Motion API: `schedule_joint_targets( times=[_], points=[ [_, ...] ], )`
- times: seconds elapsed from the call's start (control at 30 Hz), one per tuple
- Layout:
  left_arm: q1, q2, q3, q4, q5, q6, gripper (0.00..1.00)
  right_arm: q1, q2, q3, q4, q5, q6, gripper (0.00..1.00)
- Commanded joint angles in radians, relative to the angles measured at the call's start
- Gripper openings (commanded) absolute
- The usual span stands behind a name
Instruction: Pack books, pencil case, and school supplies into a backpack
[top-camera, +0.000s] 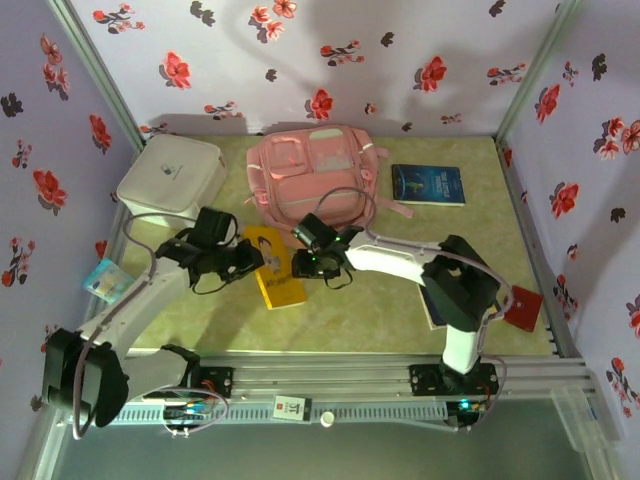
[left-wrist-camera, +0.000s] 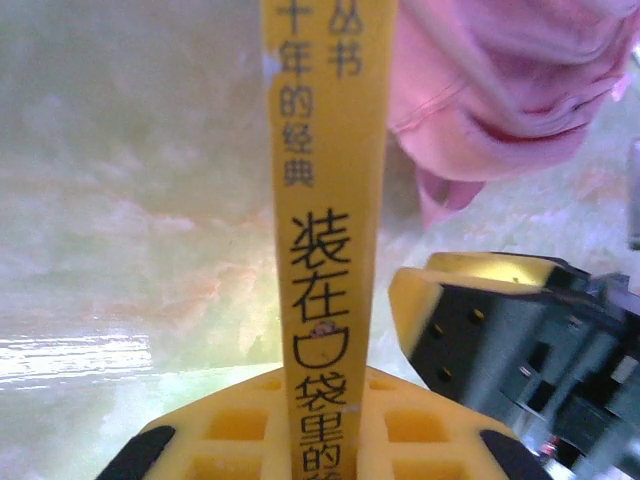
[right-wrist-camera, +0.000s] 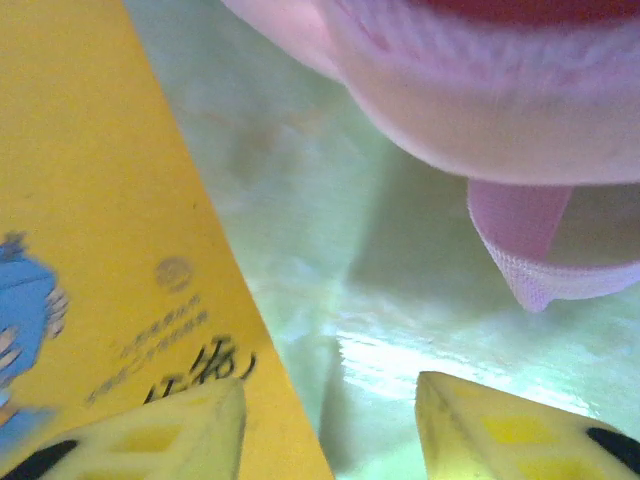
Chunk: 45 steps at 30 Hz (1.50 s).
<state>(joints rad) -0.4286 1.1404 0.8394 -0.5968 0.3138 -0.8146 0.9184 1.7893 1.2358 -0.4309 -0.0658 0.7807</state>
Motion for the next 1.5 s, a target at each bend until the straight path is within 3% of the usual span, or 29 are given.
schedule_joint_targets(
  times=[0.0, 0.23, 0.4, 0.5, 0.6, 0.9, 1.1, 1.47],
  points=[
    [0.000, -0.049, 0.102, -0.084, -0.070, 0.072, 0.00, -0.028, -0.113, 0.003, 0.041, 0.041, -0.026, 0.57],
    [0.009, -0.036, 0.248, 0.039, -0.093, 0.091, 0.00, -0.120, -0.224, -0.044, 0.170, 0.008, -0.030, 0.78],
    [0.026, 0.035, 0.312, 0.241, -0.043, -0.010, 0.00, -0.200, -0.287, -0.124, 0.384, -0.088, 0.106, 0.87],
    [0.057, 0.099, 0.328, 0.410, 0.083, -0.050, 0.00, -0.257, -0.294, -0.193, 0.554, -0.187, 0.243, 0.88],
    [0.086, 0.149, 0.357, 0.478, 0.133, -0.092, 0.00, -0.297, -0.287, -0.262, 0.752, -0.268, 0.367, 0.89],
    [0.127, 0.220, 0.339, 0.738, 0.211, -0.347, 0.00, -0.318, -0.211, -0.290, 1.060, -0.315, 0.629, 0.91],
    [0.131, 0.225, 0.318, 0.886, 0.254, -0.469, 0.00, -0.317, -0.140, -0.247, 1.152, -0.339, 0.678, 0.90],
    [0.132, 0.244, 0.308, 0.886, 0.250, -0.455, 0.00, -0.316, -0.112, -0.237, 1.259, -0.318, 0.728, 0.84]
  ],
)
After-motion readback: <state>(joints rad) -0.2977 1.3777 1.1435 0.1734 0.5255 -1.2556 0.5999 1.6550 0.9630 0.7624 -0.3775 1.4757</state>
